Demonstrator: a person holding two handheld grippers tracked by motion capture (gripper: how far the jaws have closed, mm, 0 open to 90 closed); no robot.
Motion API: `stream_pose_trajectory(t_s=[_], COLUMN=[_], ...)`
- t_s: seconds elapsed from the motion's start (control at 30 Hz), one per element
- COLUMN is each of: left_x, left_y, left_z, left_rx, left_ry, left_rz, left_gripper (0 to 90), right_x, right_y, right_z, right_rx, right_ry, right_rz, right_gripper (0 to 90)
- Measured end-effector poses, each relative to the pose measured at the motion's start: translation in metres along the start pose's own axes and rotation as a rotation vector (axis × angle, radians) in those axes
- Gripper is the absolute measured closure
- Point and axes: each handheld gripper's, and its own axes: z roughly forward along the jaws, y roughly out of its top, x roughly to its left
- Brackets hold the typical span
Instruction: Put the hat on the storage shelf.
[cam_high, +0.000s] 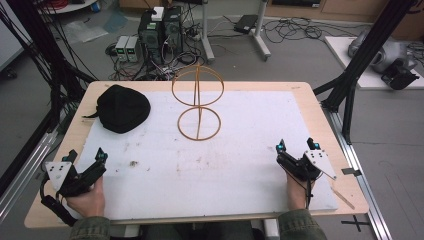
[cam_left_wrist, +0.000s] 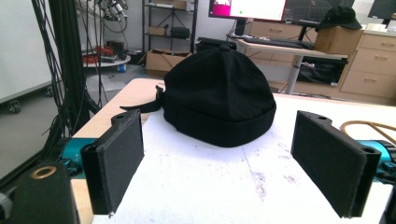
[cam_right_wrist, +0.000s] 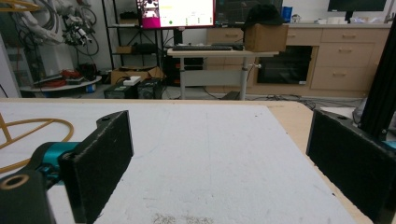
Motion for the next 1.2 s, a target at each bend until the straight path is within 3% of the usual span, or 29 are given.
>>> stream_pose_trajectory(t_s=[0.23,0.3,0.33,0.37,0.43,0.57,0.8,0.93,1.1,1.2], left_x=[-0.002,-0.004,-0.007,-0.007,-0.01,-0.008,-0.003,0.002,0.006,0.011], left_y=[0.006,0.012,0.02,0.02,0.026,0.034,0.052,0.062,0.069,0.072], left_z=[0.001,0.002,0.003,0.003,0.004,0.008,0.019,0.028,0.039,0.045], left_rx=[-0.016,-0.028,-0.034,-0.034,-0.036,-0.017,-0.006,0.015,0.032,0.033], left_ry=[-0.017,-0.015,-0.016,-0.016,-0.015,-0.033,-0.025,-0.037,-0.022,-0.028], left_rz=[-0.004,0.024,0.089,0.089,0.141,0.116,0.176,0.151,0.144,0.081], left_gripper=[17.0,17.0,17.0,17.1,17.1,17.2,17.1,16.4,16.4,16.4], right_x=[-0.001,-0.001,-0.002,-0.002,-0.002,-0.001,0.0,0.001,0.001,0.001], right_y=[0.0,-0.001,-0.001,-0.001,-0.001,-0.001,-0.001,-0.002,-0.002,-0.002], right_z=[0.0,-0.001,0.0,0.0,0.0,0.001,0.001,0.001,0.001,0.002], right_rx=[0.004,0.006,0.006,0.006,0.009,0.008,0.013,0.013,0.016,0.017], right_ry=[-0.004,-0.006,-0.004,-0.004,-0.004,-0.004,0.003,0.003,0.002,0.0], right_rz=[0.006,0.015,0.013,0.013,0.021,0.014,0.016,0.016,0.018,0.023], right_gripper=[6.4,6.4,6.4,6.4,6.4,6.4,6.4,6.4,6.4,6.4])
